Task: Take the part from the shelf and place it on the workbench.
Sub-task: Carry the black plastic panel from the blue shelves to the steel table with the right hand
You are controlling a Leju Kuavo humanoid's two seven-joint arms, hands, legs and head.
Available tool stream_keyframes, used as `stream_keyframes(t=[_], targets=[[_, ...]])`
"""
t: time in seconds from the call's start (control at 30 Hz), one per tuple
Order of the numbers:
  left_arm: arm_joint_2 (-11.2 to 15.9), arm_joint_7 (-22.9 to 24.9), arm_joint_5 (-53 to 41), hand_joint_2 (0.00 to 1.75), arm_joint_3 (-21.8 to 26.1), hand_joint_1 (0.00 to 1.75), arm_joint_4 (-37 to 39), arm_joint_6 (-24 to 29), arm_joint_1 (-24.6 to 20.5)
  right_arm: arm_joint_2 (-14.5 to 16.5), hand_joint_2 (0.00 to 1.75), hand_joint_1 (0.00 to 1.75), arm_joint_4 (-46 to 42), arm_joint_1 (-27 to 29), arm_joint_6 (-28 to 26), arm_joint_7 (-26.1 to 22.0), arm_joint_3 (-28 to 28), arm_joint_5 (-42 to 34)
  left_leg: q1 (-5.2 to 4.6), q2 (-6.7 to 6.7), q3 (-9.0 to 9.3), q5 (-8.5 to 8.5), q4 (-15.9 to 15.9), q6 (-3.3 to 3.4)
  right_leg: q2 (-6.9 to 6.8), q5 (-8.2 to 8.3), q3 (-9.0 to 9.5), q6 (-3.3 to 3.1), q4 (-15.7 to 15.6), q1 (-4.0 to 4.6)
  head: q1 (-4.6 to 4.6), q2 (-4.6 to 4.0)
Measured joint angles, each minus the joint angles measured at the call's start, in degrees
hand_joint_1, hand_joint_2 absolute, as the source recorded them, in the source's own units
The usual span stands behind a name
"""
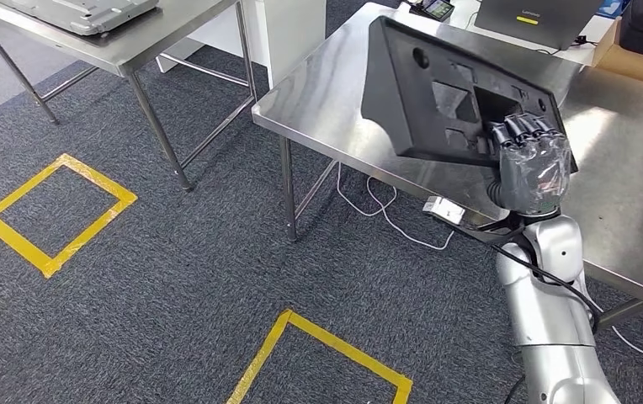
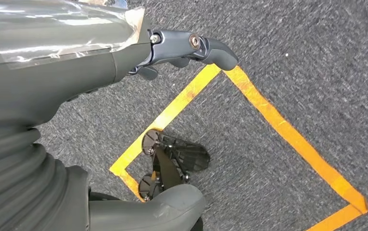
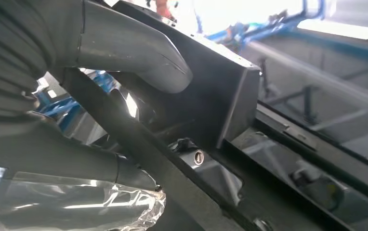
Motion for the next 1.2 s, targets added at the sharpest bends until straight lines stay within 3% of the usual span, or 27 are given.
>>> stream_keyframes(t=[0.37, 0.5, 0.57, 0.63, 0.7, 0.77, 0.8, 0.83, 0.9, 0.97, 1.1, 1.13, 1.2], targets=[[0.00, 1.18, -0.97, 1.75, -0.02, 0.00, 0.00, 0.21, -0.03, 2.76, 1.75, 1.75, -5.29, 1.53, -0.02, -0.63, -4.63, 2.37, 0.02, 0.05, 0.01, 0.02, 0.00, 0.01, 0.02, 0.00, 0.00, 0.00, 0.00, 0.02, 0.01, -0.01], [0.08, 1.46, -0.97, 1.75, -0.02, 0.00, 0.00, -0.39, -0.03, 3.10, 1.75, 1.75, -5.82, 2.05, -0.03, -0.31, -4.73, 2.50, -0.33, 0.05, -0.18, -0.14, 0.35, 0.58, 0.04, 0.34, -0.06, 0.57, -0.25, -0.65, -0.02, -0.01], [0.08, 1.59, -0.99, 1.75, -0.02, 0.00, 0.00, -0.80, -0.04, 3.24, 1.75, 1.75, -6.20, 2.17, -0.03, 0.08, -4.81, 2.96, -0.02, 0.21, 0.08, 0.19, -0.27, 1.06, 0.06, 0.20, -0.16, 0.77, -0.17, -0.59, -0.03, -0.01], [0.08, 1.77, -1.04, 1.75, -0.02, 0.00, 0.00, -1.16, -0.05, 3.42, 1.75, 1.75, -6.63, 2.32, -0.05, 0.46, -5.00, 3.49, 0.39, 0.50, 0.41, 0.70, -1.09, 1.58, -0.07, -1.80, -1.65, 0.37, 3.08, -0.37, 0.08, -0.01], [0.11, 1.97, -1.05, 1.75, -0.02, 0.00, 0.01, -1.37, -0.03, 3.55, 1.75, 1.75, -6.77, 2.69, -0.09, 0.72, -5.19, 3.70, 0.49, 0.73, 0.43, 0.89, -1.30, 1.78, -0.22, -5.37, -5.09, -0.39, 10.74, -0.32, 0.22, -0.01], [0.13, 2.20, -1.05, 1.75, -0.02, 0.00, 0.02, -1.52, -0.01, 3.57, 1.75, 1.75, -6.81, 3.44, -0.09, 0.99, -5.27, 3.74, 0.47, 0.85, 0.38, 0.89, -1.27, 1.78, -0.23, -7.18, -7.42, -0.43, 16.30, -0.24, 0.27, -0.01], [0.13, 2.32, -1.06, 1.75, -0.02, 0.00, 0.02, -1.58, -0.01, 3.57, 1.75, 1.75, -6.82, 3.78, -0.09, 1.11, -5.27, 3.74, 0.46, 0.87, 0.38, 0.87, -1.25, 1.75, -0.26, -6.79, -6.96, -0.13, 15.86, -0.21, 0.30, -0.01], [0.13, 2.42, -1.07, 1.75, -0.02, 0.00, 0.02, -1.62, -0.02, 3.56, 1.75, 1.75, -6.85, 4.00, -0.09, 1.19, -5.27, 3.74, 0.47, 0.89, 0.40, 0.84, -1.21, 1.68, -0.37, -5.70, -5.30, 0.25, 13.09, -0.21, 0.32, -0.01], [0.15, 2.52, -1.09, 1.75, -0.02, 0.00, 0.02, -1.73, -0.02, 3.51, 1.75, 1.75, -7.02, 4.13, -0.09, 1.26, -5.27, 3.67, 0.36, 0.91, 0.39, 0.59, -0.90, 1.25, -0.96, -3.25, -0.64, 0.66, 4.86, -0.21, 0.35, -0.01], [0.18, 2.58, -1.10, 1.75, -0.02, 0.00, 0.02, -1.91, -0.02, 3.46, 1.75, 1.75, -7.18, 4.20, -0.09, 1.29, -5.25, 3.52, 0.20, 0.98, 0.30, 0.28, -0.54, 0.55, -1.18, -2.32, 1.74, 0.02, 0.59, -0.01, 0.31, -0.01], [0.28, 2.65, -1.10, 1.75, -0.02, 0.00, 0.02, -2.11, -0.02, 3.44, 1.75, 1.75, -7.21, 4.30, -0.11, 1.39, -5.23, 3.39, 0.58, 0.98, -0.10, -0.79, 0.69, -0.74, -0.63, -2.22, 2.18, -1.65, 0.16, -0.27, 0.16, -0.01], [0.31, 2.65, -1.10, 1.75, -0.02, 0.00, 0.03, -2.12, -0.03, 3.44, 1.75, 1.75, -7.22, 4.30, -0.11, 1.43, -5.23, 3.39, 0.76, 0.85, -0.98, -2.03, 2.69, -1.19, -0.56, -2.23, 2.33, -1.98, 0.09, -0.49, 0.06, -0.01], [0.31, 2.66, -1.14, 1.75, -0.02, 0.00, 0.04, -2.13, 0.01, 3.44, 1.75, 1.75, -7.23, 4.33, -0.11, 1.67, -5.19, 3.40, 1.23, 0.61, -4.41, -5.41, 9.65, -2.04, -0.49, -2.37, 2.44, -2.40, 0.10, -0.46, -0.18, -0.01]])
